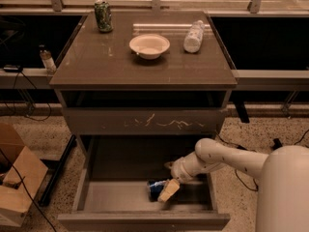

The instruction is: Pick pepsi can from middle drawer and place on counter

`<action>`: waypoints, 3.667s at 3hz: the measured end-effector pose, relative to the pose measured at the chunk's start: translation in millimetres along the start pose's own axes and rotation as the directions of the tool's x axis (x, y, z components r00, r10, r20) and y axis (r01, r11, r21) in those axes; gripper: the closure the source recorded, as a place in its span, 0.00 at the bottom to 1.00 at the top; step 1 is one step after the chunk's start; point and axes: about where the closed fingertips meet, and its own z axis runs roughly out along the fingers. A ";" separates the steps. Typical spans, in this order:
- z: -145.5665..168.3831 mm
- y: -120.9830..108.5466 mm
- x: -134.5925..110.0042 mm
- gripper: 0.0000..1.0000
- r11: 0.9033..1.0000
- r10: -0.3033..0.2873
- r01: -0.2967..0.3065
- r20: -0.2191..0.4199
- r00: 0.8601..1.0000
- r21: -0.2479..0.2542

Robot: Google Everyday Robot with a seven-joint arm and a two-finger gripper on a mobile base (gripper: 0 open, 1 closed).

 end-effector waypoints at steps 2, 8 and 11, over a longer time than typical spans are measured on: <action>8.4 9.0 25.6 0.49 0.999 0.031 -0.032 -0.043 0.999 -0.021; -261.9 122.1 -256.0 1.00 0.764 -0.618 0.604 -0.013 0.786 0.226; -344.8 147.4 -345.7 1.00 0.600 -0.750 0.732 -0.092 0.655 0.322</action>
Offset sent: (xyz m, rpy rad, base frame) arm -0.0284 -0.0226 -0.0166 -0.0520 0.0467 -0.0101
